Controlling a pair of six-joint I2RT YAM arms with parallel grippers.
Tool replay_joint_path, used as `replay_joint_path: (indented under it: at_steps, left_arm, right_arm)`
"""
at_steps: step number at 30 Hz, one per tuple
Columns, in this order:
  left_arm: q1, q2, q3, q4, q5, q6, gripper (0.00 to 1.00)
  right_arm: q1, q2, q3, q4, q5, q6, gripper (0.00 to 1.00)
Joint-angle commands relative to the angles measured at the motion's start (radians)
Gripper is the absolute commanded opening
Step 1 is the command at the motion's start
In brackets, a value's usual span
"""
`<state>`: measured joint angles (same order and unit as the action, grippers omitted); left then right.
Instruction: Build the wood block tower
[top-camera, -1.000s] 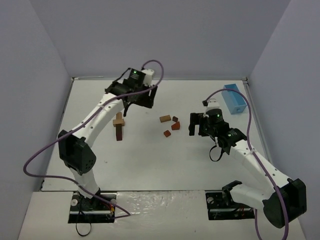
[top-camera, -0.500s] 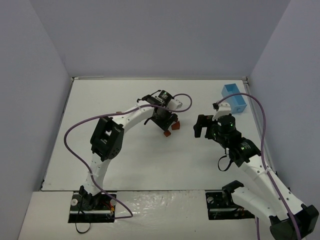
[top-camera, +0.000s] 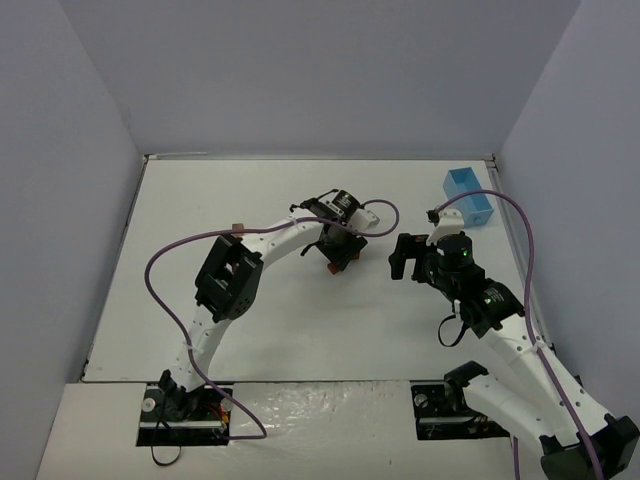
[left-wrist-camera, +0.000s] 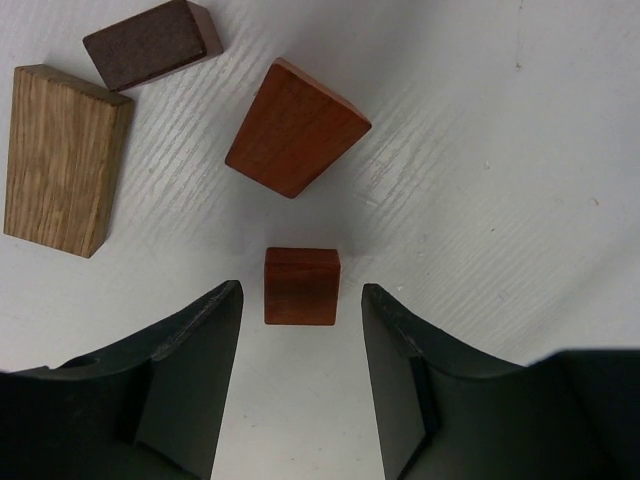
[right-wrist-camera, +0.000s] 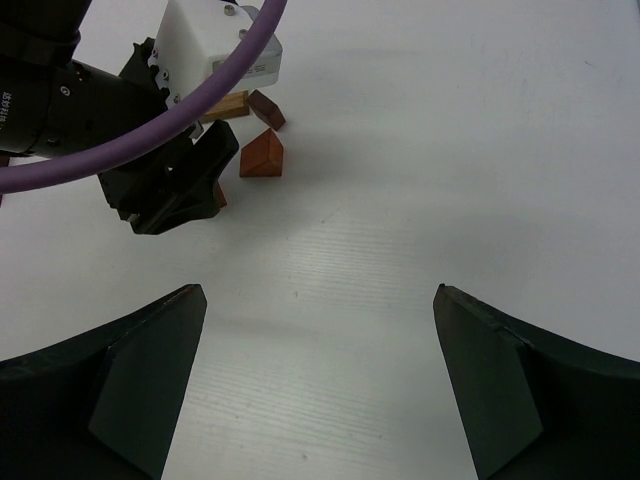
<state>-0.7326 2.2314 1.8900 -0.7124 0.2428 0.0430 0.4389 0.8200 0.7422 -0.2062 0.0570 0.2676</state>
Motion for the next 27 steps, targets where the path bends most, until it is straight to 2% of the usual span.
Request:
replay_joint_path:
  at_steps: [1,12,17,21,25,27]
  left_arm:
    - [-0.001,-0.023,0.04,0.02,-0.015,-0.017,0.47]
    - [-0.001,0.004,0.035,0.019,-0.034,-0.062,0.45]
    - [-0.004,-0.003,0.032,0.019,-0.028,-0.061,0.39]
    - [-0.002,-0.008,0.027,0.02,-0.031,-0.064,0.31]
    - [0.001,-0.044,0.019,0.019,-0.043,-0.087,0.11]
    - [0.005,-0.072,0.01,0.019,-0.056,-0.104,0.07]
  right_arm:
    - [-0.003,-0.01,0.001,0.035,0.03,0.012,0.95]
    - [-0.002,-0.016,-0.004,0.034,0.03,0.015,0.95]
    - [-0.002,-0.019,-0.004,0.034,0.033,0.016,0.95]
    - [-0.003,-0.021,-0.006,0.034,0.034,0.018,0.95]
    - [-0.002,-0.022,-0.004,0.034,0.027,0.013,0.95]
    - [-0.002,-0.021,-0.003,0.034,0.027,0.011,0.95]
